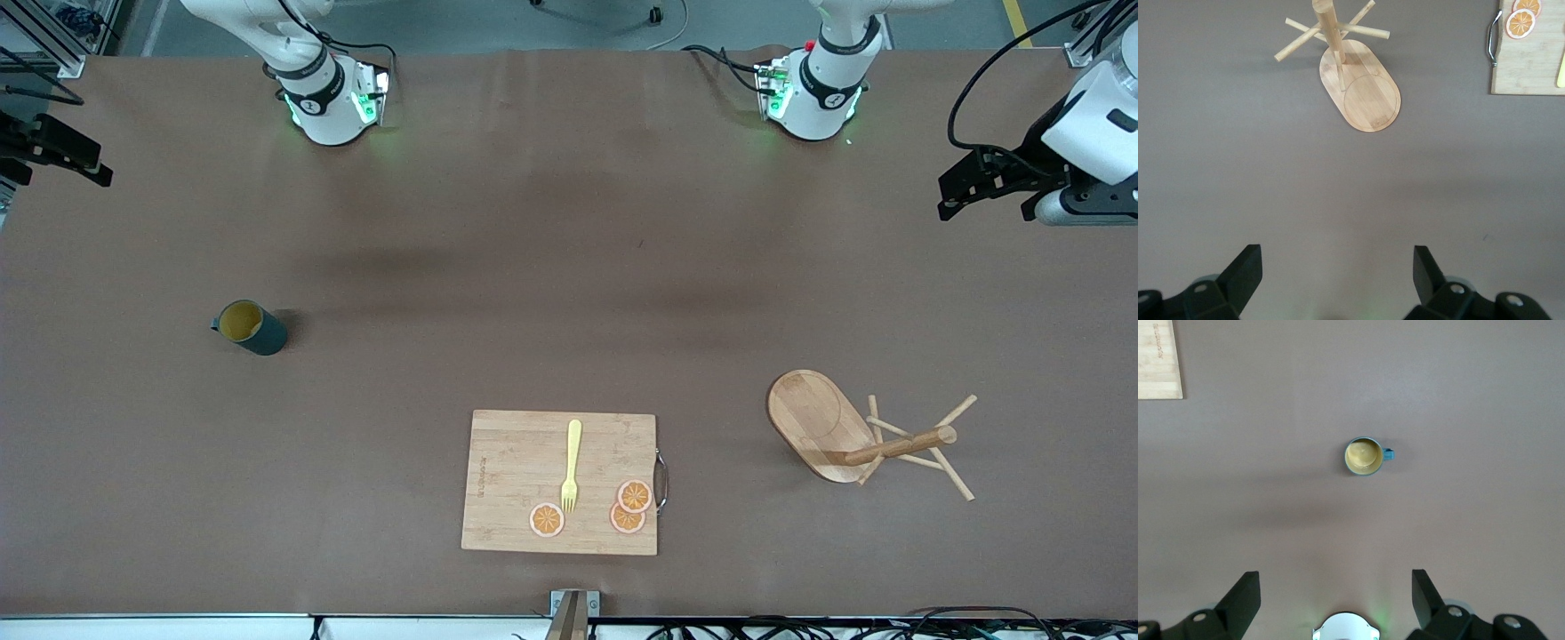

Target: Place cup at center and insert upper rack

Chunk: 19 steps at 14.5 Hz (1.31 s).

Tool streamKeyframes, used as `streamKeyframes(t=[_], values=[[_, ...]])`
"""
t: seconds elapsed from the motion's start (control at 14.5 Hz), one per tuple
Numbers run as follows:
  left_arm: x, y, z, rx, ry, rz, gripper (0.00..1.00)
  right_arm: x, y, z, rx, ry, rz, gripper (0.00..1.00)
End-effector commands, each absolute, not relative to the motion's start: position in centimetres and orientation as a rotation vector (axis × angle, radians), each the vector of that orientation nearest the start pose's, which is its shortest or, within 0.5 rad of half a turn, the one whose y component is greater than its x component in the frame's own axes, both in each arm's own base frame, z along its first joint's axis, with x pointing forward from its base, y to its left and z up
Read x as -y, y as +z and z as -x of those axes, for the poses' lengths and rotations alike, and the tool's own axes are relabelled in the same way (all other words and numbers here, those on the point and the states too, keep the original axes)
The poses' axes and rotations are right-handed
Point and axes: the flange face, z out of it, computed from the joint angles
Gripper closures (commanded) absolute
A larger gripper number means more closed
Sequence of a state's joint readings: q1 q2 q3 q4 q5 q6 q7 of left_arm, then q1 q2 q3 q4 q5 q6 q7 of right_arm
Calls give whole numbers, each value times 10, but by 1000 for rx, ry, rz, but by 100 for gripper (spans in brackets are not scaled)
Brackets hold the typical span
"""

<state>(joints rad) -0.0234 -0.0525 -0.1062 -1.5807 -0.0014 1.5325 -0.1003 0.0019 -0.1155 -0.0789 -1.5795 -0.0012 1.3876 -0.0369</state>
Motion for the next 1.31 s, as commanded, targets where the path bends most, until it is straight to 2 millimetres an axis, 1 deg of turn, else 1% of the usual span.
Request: streamKeyframes(t=[0.0,0.21,0.41,0.62,0.76,0.83,0.9,0.97,1.04,1.11,1.18,1.24], values=[[68,648,-529,-64,1,3128,0,41,666,-492,-90,89,3088,0],[68,647,-529,-64,8,3127,0,38,669,-492,-79,76,3079,0],[68,645,-530,-62,13,3129,0,41,670,-491,-69,85,3083,0],[69,642,-532,-64,20,3129,0,41,682,-493,-72,47,3098,0],[69,642,-532,-64,20,3129,0,44,678,-496,-89,58,3097,0],[69,642,-532,-64,20,3129,0,45,665,-503,-99,96,3096,0],[68,642,-532,-62,22,3129,0,50,632,-525,-116,186,3092,0],[68,642,-532,-62,22,3129,0,58,601,-543,-122,264,3087,0],[68,642,-532,-62,20,3129,0,67,571,-561,-143,307,3078,0],[67,641,-532,-59,22,3129,0,74,546,-574,-115,321,3069,0],[68,642,-532,-62,20,3129,0,80,525,-578,24,332,3052,0],[68,642,-532,-59,20,3127,0,86,502,-584,160,286,3046,0]])
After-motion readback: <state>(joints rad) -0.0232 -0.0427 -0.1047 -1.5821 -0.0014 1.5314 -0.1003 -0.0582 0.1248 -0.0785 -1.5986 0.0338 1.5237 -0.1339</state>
